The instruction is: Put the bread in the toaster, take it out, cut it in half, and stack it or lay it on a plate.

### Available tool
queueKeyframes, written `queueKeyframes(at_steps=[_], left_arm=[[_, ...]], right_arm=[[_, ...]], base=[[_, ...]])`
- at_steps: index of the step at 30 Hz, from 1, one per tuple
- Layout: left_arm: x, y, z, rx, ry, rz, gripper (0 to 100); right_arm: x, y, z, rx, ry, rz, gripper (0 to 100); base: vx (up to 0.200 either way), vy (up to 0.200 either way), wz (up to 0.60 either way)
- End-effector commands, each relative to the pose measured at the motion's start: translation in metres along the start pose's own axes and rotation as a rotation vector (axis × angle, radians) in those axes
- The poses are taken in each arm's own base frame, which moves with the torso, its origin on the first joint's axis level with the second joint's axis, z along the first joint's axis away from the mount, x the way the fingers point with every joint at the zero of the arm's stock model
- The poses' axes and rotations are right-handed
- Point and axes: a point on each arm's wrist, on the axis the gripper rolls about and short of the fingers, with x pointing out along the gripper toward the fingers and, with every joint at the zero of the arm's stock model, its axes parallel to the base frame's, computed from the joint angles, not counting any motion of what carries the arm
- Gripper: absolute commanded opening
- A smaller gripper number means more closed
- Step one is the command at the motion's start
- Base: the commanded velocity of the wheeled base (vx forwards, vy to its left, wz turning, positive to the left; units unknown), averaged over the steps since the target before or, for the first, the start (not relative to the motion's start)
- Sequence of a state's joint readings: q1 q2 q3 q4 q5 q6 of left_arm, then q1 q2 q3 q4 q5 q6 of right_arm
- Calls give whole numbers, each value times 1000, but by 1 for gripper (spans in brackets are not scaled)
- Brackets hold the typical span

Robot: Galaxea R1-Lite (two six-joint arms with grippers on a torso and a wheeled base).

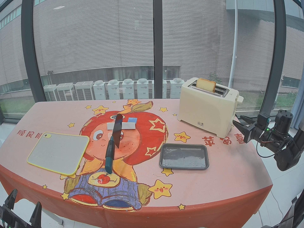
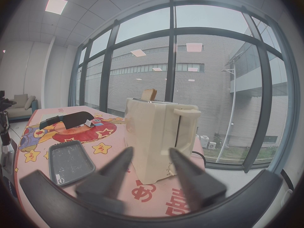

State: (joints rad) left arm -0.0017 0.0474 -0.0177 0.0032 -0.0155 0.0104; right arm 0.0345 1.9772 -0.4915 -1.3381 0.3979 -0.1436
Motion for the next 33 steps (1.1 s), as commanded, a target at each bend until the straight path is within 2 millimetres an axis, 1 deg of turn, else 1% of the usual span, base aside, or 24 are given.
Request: queueKeyframes(at_steps=[1,6,9,11,16,17,22,24,28,33], left_arm=[[1,0,-5,0,19,0,100],[1,0,-5,0,19,0,100],[1,0,-5,0,19,0,100],[1,0,-5,0,19,0,100],[1,0,-5,0,19,0,100],[1,0,-5,0,19,0,100],[1,0,-5,0,19,0,100],[1,0,-5,0,19,0,100],[1,0,-5,0,21,0,100],[1,0,-5,0,19,0,100]], right_arm=[[-4,5,9,-8,-25,10,100],[-16,10,14,-10,-33,11,100],[-26,16,12,1,-14,23,100],[-30,18,14,1,-20,28,100],[-31,18,23,10,-46,33,100],[-32,19,32,14,-81,60,100],[-27,11,46,11,-91,85,100],[-26,8,62,7,-98,87,100],[-22,3,86,14,-80,89,100],[-17,-2,103,18,-72,132,100]], base=[[0,0,0],[0,0,0],[0,0,0],[0,0,0],[0,0,0],[0,0,0],[0,0,0],[0,0,0],[0,0,0],[0,0,0]])
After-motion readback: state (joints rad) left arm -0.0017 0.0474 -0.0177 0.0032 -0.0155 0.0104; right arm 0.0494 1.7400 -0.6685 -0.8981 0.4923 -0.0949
